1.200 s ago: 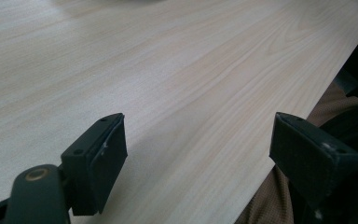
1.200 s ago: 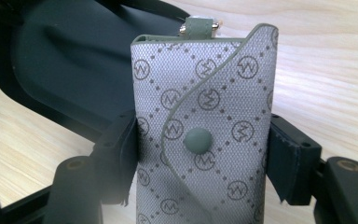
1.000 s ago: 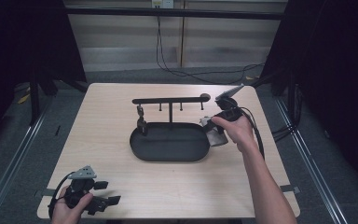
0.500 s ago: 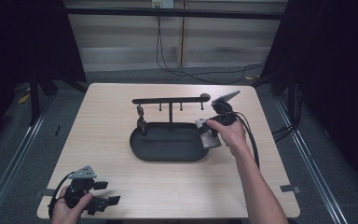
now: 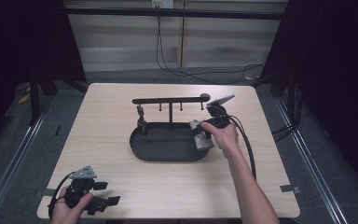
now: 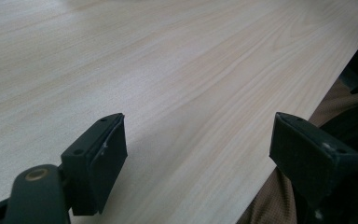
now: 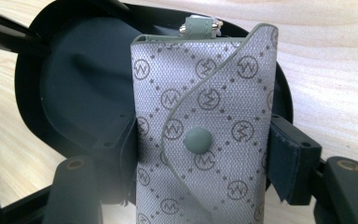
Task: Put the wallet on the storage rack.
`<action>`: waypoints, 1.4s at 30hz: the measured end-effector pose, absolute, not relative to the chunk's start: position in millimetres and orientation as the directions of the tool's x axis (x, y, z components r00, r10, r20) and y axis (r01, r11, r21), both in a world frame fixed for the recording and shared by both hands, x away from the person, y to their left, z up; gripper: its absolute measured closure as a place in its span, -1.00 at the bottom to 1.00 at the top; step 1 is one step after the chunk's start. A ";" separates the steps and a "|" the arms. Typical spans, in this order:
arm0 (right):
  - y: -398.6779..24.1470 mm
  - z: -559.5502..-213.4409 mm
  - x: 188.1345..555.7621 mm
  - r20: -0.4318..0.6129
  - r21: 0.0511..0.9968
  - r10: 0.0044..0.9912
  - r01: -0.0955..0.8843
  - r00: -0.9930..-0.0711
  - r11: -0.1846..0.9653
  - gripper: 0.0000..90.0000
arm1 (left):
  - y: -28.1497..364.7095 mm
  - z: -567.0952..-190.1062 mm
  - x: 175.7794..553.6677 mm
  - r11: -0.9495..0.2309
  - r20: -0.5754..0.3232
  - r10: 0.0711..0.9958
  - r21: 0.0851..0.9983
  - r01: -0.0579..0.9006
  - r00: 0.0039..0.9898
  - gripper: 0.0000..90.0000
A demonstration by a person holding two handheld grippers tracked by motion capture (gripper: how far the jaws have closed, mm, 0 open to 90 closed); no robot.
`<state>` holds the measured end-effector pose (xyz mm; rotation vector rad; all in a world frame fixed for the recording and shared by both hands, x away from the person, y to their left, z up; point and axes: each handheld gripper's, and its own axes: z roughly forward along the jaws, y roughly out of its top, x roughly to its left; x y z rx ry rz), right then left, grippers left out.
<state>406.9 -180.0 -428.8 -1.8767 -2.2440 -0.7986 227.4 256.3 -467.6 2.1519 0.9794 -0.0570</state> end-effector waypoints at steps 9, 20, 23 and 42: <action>-173.4 -436.5 408.2 0.406 0.327 0.886 0.941 -0.224 0.088 -0.25 | 258.4 -466.7 227.6 -0.417 -0.330 0.629 0.621 0.664 0.704 -0.59; -172.2 -447.9 408.1 0.427 0.325 0.878 0.943 -0.215 0.074 -0.25 | 257.6 -467.7 227.8 -0.421 -0.332 0.629 0.616 0.666 0.703 -0.59; -170.0 -450.7 409.1 0.431 0.317 0.878 0.946 -0.208 0.068 -0.26 | 257.7 -467.7 227.8 -0.418 -0.334 0.629 0.615 0.668 0.702 -0.59; -167.3 -462.8 411.3 0.430 0.320 0.877 0.944 -0.215 0.075 -0.35 | 257.9 -467.6 227.8 -0.427 -0.334 0.619 0.616 0.662 0.711 -0.59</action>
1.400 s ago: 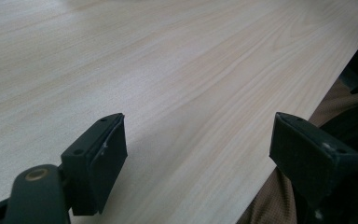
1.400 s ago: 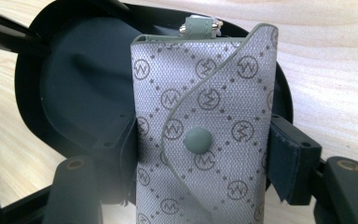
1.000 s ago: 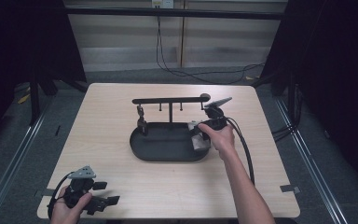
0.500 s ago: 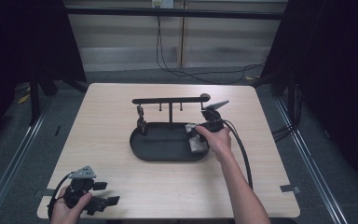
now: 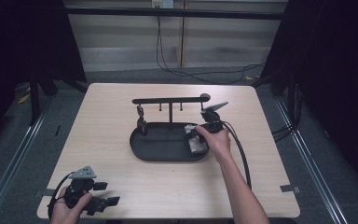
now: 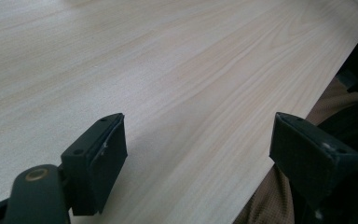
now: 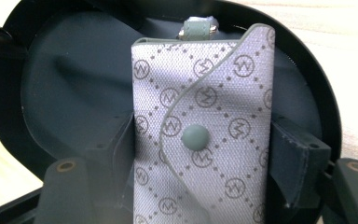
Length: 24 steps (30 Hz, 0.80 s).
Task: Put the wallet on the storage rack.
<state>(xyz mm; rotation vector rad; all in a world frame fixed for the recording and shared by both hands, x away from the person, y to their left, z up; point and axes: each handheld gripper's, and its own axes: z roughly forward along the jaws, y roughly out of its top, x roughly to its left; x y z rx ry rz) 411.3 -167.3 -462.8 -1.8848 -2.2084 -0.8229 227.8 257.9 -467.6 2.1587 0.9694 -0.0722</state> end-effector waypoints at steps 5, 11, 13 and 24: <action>-168.3 -455.6 409.1 0.438 0.331 0.872 0.941 -0.217 0.068 -0.35 | 257.6 -467.9 227.9 -0.428 -0.339 0.618 0.612 0.665 0.709 -0.60; -173.1 -452.4 406.2 0.429 0.360 0.871 0.930 -0.239 0.077 -0.35 | 257.8 -467.4 227.6 -0.429 -0.334 0.619 0.614 0.663 0.710 -0.60; -174.2 -449.9 405.1 0.427 0.361 0.872 0.929 -0.237 0.076 -0.36 | 258.3 -467.3 227.8 -0.429 -0.333 0.621 0.613 0.663 0.710 -0.60; -187.6 -433.9 393.2 0.376 0.397 0.885 0.911 -0.273 0.112 -0.46 | 259.6 -467.9 228.8 -0.416 -0.338 0.627 0.617 0.668 0.702 -0.60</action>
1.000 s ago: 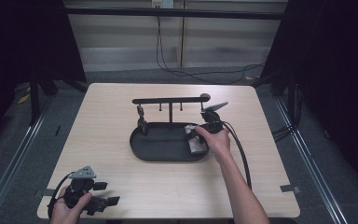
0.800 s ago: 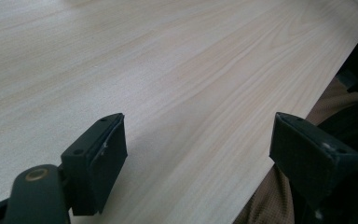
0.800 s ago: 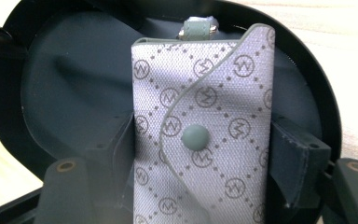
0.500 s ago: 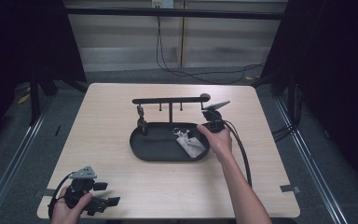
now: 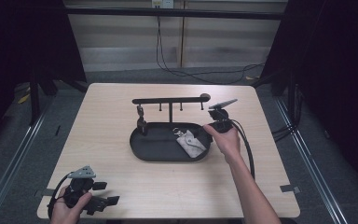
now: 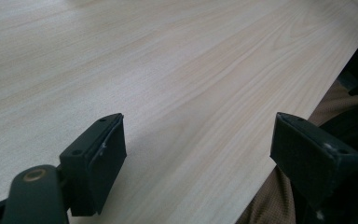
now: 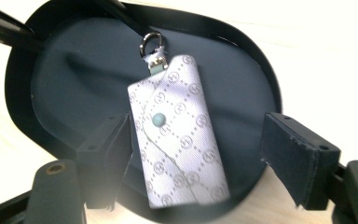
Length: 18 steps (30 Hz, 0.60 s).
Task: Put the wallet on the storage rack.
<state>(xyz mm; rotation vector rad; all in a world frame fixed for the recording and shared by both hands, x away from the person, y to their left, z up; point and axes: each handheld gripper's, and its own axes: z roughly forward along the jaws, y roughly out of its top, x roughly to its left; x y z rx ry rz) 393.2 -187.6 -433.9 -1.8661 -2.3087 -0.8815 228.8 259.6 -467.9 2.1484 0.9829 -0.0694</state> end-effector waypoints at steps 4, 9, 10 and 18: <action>-194.8 -429.3 386.1 0.343 0.413 0.891 0.900 -0.297 0.141 -0.49 | 260.4 -467.9 229.1 -0.415 -0.338 0.627 0.617 0.669 0.701 -0.60; -204.8 -428.8 375.9 0.334 0.422 0.896 0.896 -0.291 0.134 -0.49 | 260.5 -468.2 229.6 -0.412 -0.340 0.629 0.617 0.671 0.699 -0.60; -206.6 -429.8 374.5 0.336 0.422 0.896 0.897 -0.291 0.133 -0.49 | 260.6 -468.1 229.6 -0.412 -0.339 0.630 0.617 0.671 0.699 -0.60; -224.0 -433.7 350.2 0.321 0.497 0.899 0.861 -0.296 0.106 -0.46 | 262.7 -468.3 229.5 -0.384 -0.348 0.640 0.627 0.678 0.685 -0.60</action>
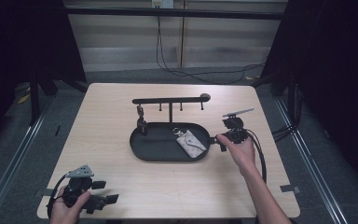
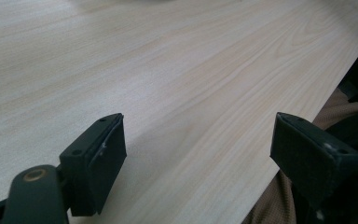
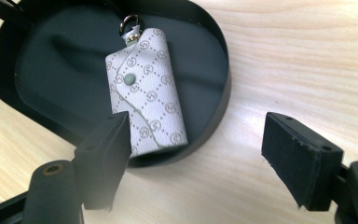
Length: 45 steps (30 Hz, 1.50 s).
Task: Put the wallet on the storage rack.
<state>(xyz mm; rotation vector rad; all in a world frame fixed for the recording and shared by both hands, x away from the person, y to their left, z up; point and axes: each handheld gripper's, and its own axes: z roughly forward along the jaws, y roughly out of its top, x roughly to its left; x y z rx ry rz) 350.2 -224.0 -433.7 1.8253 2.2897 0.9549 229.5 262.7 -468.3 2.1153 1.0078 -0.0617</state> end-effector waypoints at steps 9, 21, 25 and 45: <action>-243.7 -438.9 328.2 0.310 0.537 0.903 0.838 -0.298 0.092 -0.45 | 261.5 -468.4 228.8 -0.362 -0.353 0.650 0.635 0.683 0.673 -0.60; -263.1 -441.1 288.0 0.306 0.595 0.898 0.800 -0.315 0.077 -0.46 | 260.7 -468.0 229.2 -0.388 -0.332 0.657 0.620 0.682 0.676 -0.57; -268.2 -450.1 269.8 0.290 0.597 0.905 0.798 -0.312 0.083 -0.47 | 261.0 -467.3 228.8 -0.374 -0.332 0.661 0.632 0.678 0.673 -0.57; -288.5 -471.6 210.8 0.263 0.661 0.917 0.748 -0.302 0.057 -0.53 | 262.9 -465.4 228.3 -0.347 -0.353 0.643 0.657 0.669 0.680 -0.59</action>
